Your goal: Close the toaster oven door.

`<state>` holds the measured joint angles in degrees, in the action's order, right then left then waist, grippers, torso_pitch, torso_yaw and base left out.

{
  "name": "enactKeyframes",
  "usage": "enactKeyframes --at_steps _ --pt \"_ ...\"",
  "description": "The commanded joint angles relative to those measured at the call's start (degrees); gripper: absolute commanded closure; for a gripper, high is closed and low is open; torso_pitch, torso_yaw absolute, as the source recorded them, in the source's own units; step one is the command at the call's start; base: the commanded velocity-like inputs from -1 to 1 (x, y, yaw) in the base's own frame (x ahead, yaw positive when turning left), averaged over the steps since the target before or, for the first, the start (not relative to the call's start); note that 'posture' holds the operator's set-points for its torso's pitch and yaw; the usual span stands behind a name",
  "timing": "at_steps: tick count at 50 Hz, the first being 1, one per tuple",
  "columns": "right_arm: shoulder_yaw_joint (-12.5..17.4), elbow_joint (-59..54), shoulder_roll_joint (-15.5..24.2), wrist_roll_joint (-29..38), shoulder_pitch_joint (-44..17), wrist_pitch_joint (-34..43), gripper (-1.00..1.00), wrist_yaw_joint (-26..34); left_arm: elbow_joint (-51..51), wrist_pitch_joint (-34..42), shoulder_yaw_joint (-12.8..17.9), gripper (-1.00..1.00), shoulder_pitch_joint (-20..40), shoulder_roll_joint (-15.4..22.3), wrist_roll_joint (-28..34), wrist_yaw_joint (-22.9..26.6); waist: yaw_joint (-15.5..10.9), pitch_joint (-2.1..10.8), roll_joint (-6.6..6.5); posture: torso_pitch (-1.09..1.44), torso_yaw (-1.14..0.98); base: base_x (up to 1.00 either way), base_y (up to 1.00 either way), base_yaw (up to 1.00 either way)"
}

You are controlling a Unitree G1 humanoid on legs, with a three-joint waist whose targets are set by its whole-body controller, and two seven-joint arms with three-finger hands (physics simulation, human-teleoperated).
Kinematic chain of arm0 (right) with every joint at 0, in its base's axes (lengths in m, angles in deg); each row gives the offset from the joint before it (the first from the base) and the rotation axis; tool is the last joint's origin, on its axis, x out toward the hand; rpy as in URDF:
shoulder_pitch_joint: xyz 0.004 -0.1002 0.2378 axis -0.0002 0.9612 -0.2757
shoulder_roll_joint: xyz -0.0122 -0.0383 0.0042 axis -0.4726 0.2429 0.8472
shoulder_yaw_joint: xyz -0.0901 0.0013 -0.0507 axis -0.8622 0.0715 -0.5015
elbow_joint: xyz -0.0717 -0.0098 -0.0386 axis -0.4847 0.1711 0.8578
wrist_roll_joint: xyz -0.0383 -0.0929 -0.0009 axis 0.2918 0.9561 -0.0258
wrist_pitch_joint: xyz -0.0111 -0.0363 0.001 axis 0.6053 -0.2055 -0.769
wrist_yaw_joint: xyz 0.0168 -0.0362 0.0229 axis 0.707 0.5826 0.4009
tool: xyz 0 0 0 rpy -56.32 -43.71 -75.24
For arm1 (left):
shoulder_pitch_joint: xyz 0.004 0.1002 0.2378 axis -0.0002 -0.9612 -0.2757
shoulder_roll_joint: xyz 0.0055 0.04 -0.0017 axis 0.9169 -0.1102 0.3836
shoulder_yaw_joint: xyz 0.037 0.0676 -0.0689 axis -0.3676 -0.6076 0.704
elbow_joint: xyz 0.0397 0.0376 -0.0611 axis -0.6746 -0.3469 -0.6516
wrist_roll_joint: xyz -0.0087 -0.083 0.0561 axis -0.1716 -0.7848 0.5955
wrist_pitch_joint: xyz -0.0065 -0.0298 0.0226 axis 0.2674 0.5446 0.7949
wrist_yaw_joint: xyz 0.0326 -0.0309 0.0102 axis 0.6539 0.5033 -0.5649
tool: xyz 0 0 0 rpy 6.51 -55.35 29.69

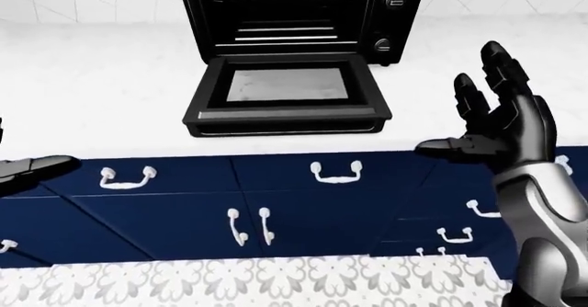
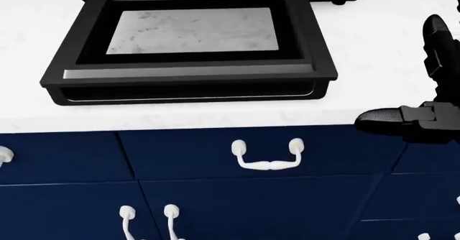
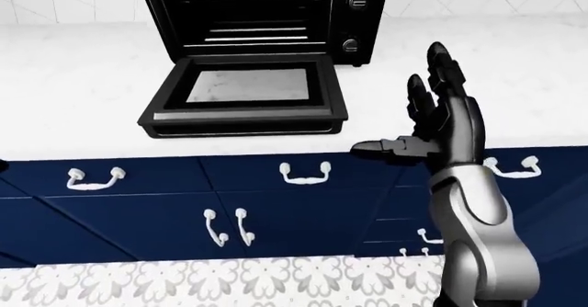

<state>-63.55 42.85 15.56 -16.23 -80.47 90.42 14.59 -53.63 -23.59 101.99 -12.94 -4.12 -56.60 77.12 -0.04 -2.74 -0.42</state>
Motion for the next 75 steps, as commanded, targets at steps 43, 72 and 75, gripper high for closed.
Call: enactKeyframes --at_steps 43,72,75 --pt "2.04 3.32 2.74 -5.52 -3.08 1.50 -1.00 -3.28 -0.21 -0.07 3.16 -1.00 1.74 4.70 -3.38 -2.03 0.72 1.26 -4.41 0.00 0.00 0.22 0.00 0.00" --pt "1.40 1.88 5.00 -1.47 -3.74 -1.11 -1.00 -3.00 -2.25 -1.46 4.38 -1.00 1.27 6.30 -3.94 -1.77 0.39 0.93 -0.32 0.00 0.00 0.10 0.00 0.00" --pt "0.74 1.62 5.10 3.54 -3.75 -3.48 -1.00 -0.85 -2.49 -1.88 4.45 -1.00 1.28 6.41 -3.67 -1.80 0.25 0.95 -0.09 0.00 0.00 0.00 0.00 0.00"
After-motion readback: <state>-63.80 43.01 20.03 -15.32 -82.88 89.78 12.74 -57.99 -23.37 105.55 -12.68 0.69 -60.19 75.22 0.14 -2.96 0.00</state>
